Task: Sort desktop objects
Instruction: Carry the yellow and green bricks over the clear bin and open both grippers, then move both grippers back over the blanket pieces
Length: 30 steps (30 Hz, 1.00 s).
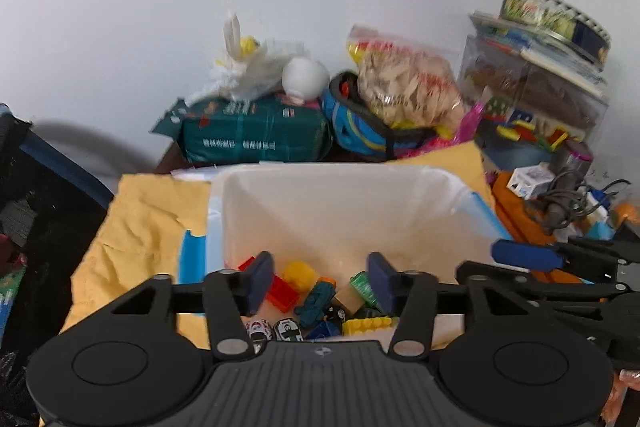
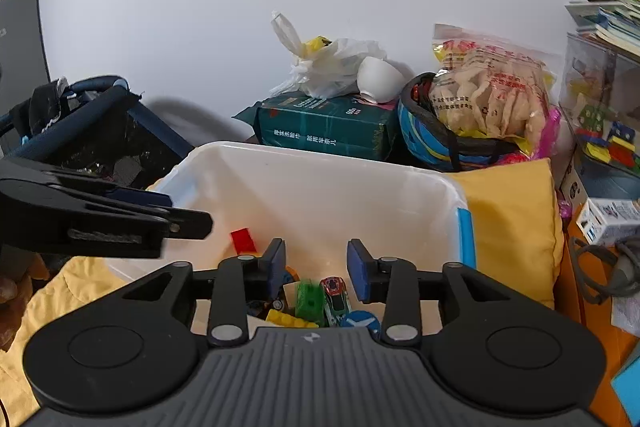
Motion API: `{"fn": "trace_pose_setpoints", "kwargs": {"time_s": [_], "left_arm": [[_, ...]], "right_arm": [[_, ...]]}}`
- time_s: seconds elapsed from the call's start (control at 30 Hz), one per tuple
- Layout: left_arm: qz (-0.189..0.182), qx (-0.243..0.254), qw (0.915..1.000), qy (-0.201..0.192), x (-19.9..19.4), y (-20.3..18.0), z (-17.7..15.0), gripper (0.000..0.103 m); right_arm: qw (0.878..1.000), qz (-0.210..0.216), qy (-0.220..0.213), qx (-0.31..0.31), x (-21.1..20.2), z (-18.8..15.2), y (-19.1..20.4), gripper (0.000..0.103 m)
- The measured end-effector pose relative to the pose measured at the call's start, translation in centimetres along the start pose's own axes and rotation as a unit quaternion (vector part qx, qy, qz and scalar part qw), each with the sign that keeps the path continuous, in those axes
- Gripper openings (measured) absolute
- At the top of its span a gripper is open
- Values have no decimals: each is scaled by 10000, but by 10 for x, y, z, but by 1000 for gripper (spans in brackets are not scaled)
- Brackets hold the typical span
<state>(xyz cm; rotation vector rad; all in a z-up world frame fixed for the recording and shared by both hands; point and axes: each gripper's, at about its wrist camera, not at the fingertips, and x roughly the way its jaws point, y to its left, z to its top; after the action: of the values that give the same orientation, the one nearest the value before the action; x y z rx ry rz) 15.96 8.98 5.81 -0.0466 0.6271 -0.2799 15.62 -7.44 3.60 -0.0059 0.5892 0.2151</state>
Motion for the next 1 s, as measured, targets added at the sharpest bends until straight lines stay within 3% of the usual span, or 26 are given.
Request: {"fn": "trace_pose_setpoints", "kwargs": {"time_s": [0.1,0.2,0.37,0.5,0.67,0.9,1.0], "left_arm": [[-46,7,10000,-74,-19,-1,-22,67],[-25,47,9998,197,-28,-4,-55,67],[74,158,9936,1114,-14,-14,-123,67],[-66,-22,9887,1496,-8,-23,-160,67],[-140,331,9899,1372,-9,-42,-172,67],[-262,964,9869,1270,13,-62,-164,65],[-352,1130,9852,1242,29,-69,-156,54]], "right_arm": [[9998,105,-143,133,-20,-12,-5,53],[9998,47,-11,207,-37,-41,-12,54],[9962,-145,799,325,-36,-96,-33,54],[9903,-219,1256,544,-36,-129,-45,53],[9827,140,1572,974,-32,-150,-47,51],[9899,119,1379,307,-32,-155,-26,50],[9908,131,1330,189,-25,-150,-21,49]]}}
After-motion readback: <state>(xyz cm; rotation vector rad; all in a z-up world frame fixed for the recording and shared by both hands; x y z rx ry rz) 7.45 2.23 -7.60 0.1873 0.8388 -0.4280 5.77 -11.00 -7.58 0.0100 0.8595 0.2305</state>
